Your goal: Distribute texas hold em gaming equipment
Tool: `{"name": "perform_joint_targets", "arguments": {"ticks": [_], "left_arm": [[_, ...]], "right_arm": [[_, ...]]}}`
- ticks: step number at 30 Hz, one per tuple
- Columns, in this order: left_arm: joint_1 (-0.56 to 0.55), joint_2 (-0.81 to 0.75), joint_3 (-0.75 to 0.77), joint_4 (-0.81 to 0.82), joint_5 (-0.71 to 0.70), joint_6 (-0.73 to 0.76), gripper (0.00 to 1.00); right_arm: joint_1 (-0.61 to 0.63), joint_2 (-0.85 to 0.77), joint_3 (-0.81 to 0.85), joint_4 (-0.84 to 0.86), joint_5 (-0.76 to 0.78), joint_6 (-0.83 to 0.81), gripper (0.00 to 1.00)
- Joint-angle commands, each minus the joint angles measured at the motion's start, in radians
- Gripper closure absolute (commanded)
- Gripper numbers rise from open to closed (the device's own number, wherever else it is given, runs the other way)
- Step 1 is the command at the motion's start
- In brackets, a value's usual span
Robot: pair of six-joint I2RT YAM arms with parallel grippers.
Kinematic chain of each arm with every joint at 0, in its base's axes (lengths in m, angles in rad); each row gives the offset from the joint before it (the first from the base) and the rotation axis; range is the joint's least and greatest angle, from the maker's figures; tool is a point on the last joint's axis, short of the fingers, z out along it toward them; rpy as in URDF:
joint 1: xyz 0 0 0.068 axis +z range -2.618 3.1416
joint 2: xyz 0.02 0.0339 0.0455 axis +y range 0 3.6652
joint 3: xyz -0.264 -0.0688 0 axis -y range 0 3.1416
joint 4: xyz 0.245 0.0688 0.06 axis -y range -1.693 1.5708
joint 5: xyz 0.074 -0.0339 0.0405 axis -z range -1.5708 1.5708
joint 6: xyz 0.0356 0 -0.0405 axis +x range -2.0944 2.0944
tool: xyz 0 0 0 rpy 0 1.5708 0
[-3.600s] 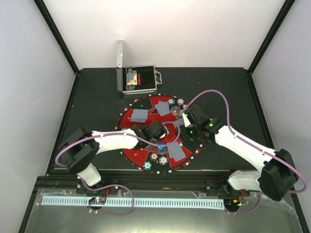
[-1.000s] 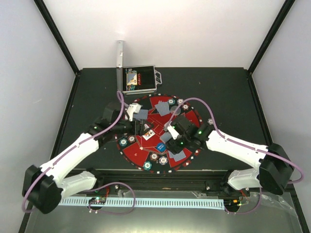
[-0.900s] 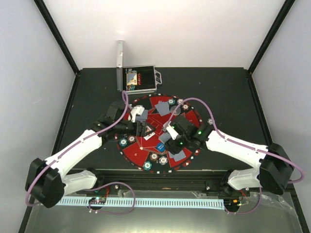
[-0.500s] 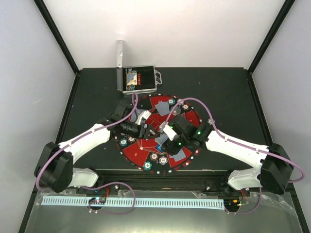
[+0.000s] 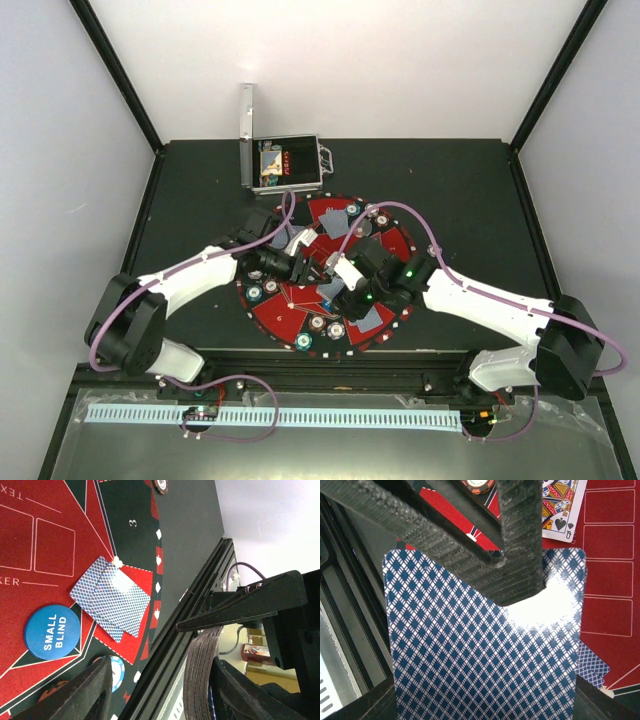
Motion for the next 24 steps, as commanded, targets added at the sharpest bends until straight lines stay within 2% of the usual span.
{"name": "perform_joint_targets", "arguments": {"ticks": [1, 6, 13, 24], "left_arm": [[0.004, 0.006, 0.045, -0.056, -0.015, 0.055, 0.48], [0.004, -0.024, 0.062, -0.134, -0.082, 0.105, 0.53], [0.004, -0.043, 0.073, -0.178, -0.088, 0.131, 0.63], [0.004, -0.063, 0.083, -0.19, -0.059, 0.136, 0.95]], "right_arm": [[0.009, -0.009, 0.018, 0.023, -0.008, -0.014, 0.37], [0.009, -0.01, 0.011, 0.023, -0.006, -0.011, 0.37], [0.009, -0.004, 0.004, 0.026, -0.008, -0.008, 0.37], [0.009, -0.004, -0.001, 0.028, -0.006, -0.005, 0.37]]}}
